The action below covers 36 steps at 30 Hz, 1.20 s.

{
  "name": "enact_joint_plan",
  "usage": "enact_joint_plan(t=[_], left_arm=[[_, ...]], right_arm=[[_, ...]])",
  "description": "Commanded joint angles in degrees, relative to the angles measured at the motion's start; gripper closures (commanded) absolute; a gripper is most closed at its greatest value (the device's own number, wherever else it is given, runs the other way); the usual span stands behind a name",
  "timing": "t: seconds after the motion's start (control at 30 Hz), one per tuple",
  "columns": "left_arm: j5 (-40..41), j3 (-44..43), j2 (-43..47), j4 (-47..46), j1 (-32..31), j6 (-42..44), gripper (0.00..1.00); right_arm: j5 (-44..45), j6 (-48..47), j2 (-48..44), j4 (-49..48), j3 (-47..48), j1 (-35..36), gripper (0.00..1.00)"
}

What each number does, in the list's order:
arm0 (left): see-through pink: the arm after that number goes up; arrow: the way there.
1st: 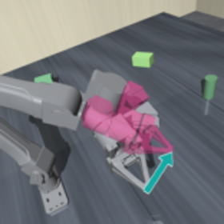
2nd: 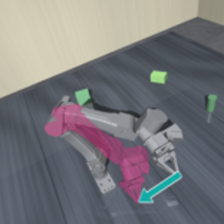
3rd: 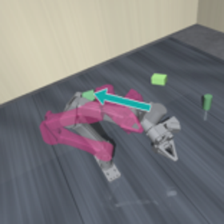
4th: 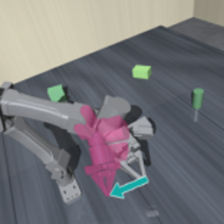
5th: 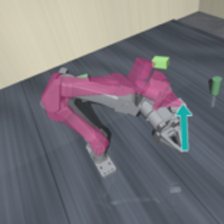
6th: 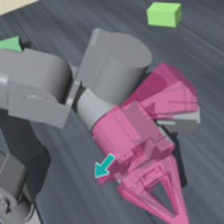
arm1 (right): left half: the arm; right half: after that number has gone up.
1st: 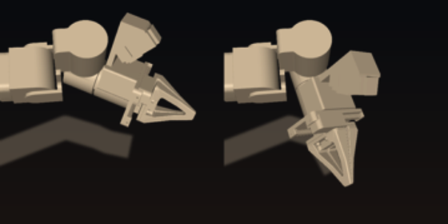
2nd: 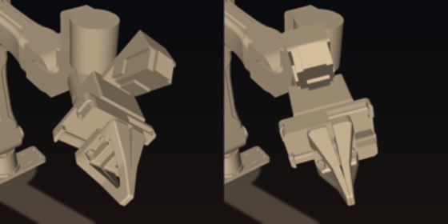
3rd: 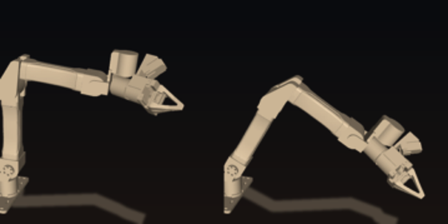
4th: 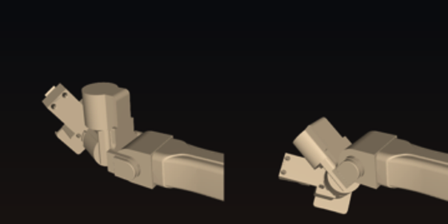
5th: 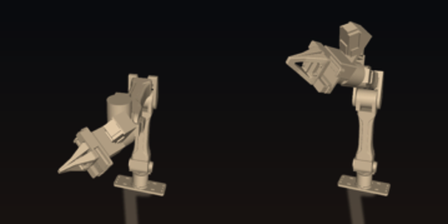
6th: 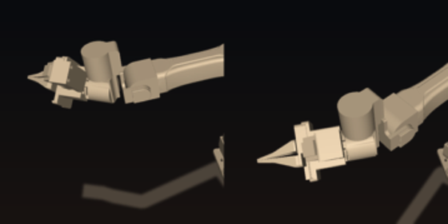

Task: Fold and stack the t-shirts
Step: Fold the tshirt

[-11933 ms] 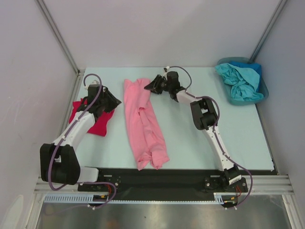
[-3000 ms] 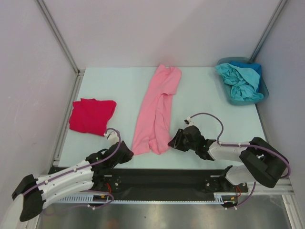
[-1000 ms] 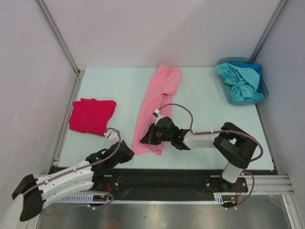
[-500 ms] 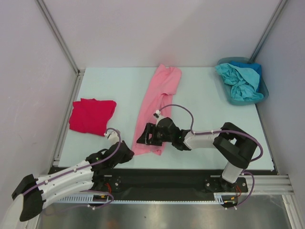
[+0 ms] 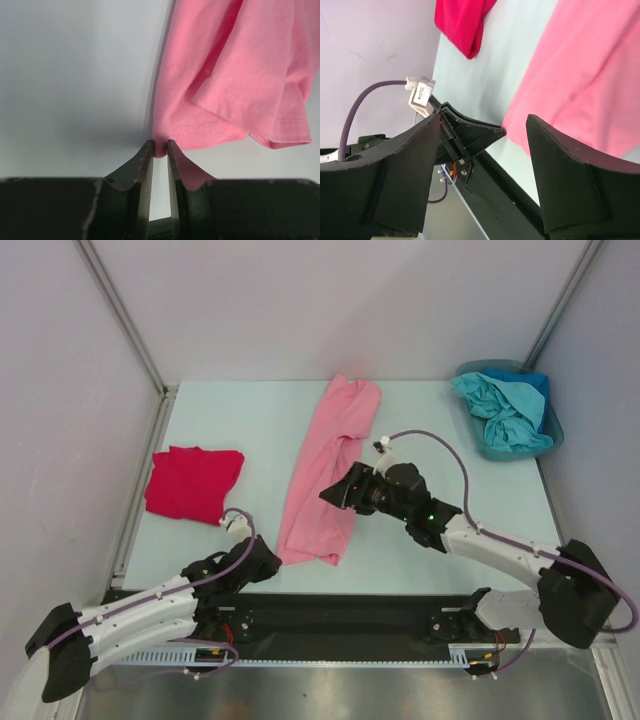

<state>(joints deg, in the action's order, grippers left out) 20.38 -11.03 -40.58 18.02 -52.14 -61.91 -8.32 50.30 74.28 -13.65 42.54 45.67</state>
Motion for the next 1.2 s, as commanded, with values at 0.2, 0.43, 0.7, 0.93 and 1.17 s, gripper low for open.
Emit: enact_joint_plan(t=[0.2,0.43,0.7,0.93,1.17], left_arm=[[0.7,-0.5,-1.5,-2.7,-0.4,0.7,0.77],[1.3,-1.3,-2.2,-2.7,-0.4,1.4,0.77],[1.6,-2.8,-3.1,-2.4,-0.4,1.9,0.77],[2.2,-3.7,-2.5,-1.1,-0.4,2.2,0.77],[2.6,-4.2,-1.5,0.0,-0.4,2.3,0.77]], right_arm=[[0.3,0.8,-10.1,2.1,-17.3,-3.6,0.27],[-1.6,2.5,-11.4,-2.5,-25.1,-5.4,0.28],[-2.2,5.2,-9.0,-8.8,-28.2,-5.1,0.29],[-1.5,7.8,-2.5,-15.8,-28.9,-2.3,0.3],[0.5,11.9,8.1,-28.4,-29.3,2.6,0.3]])
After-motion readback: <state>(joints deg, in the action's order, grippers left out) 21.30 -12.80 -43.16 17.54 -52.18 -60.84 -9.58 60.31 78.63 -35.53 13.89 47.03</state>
